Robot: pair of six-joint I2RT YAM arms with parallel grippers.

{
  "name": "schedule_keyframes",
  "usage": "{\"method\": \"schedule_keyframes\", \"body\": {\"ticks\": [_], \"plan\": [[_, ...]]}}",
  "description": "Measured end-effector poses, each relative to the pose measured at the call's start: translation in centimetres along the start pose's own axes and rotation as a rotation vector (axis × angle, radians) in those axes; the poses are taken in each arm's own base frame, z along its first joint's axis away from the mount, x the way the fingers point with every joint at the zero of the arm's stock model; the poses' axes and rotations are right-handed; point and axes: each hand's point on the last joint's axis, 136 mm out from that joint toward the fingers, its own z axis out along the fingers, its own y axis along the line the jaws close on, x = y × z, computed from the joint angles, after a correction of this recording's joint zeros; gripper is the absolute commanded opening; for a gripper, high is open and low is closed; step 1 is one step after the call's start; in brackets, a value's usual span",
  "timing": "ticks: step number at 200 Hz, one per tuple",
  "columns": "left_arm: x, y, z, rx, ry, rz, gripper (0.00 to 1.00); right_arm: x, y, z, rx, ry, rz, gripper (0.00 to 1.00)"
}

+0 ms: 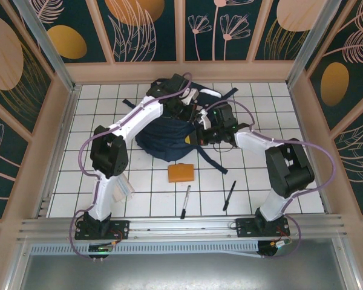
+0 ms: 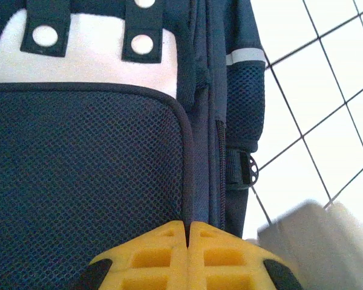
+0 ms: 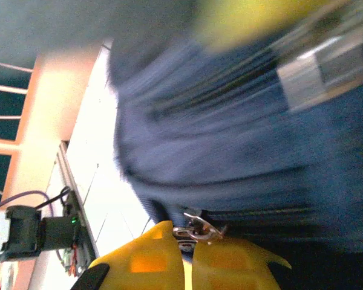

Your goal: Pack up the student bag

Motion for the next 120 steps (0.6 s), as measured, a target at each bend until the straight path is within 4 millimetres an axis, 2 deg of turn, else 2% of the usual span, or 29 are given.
{"method": "schedule_keyframes", "body": {"ticks": [22,55,79,120], "plan": [[-1.0,-0.2,-0.4,0.008,-0.030,0.003,0.00,0.1,1.6,-0.1,-0.026,-0.021,-0.009,0.00],[-2.0,-1.4,-0.4,0.046,-0.070,-0.013,0.00,0.9,2.0,0.0,-0.062,-0.058,0.068,0.00],[-2.1,-1.8,0.0,0.071,-0.069,-0.062,0.00,1.4,2.5,1.3,-0.085,-0.103,0.120,0.00],[-1.8,-1.3,0.9,0.079,-0.058,-0.142,0.00,0.5,3.4,3.8,-0.110,-0.205,0.187,0.00]]}}
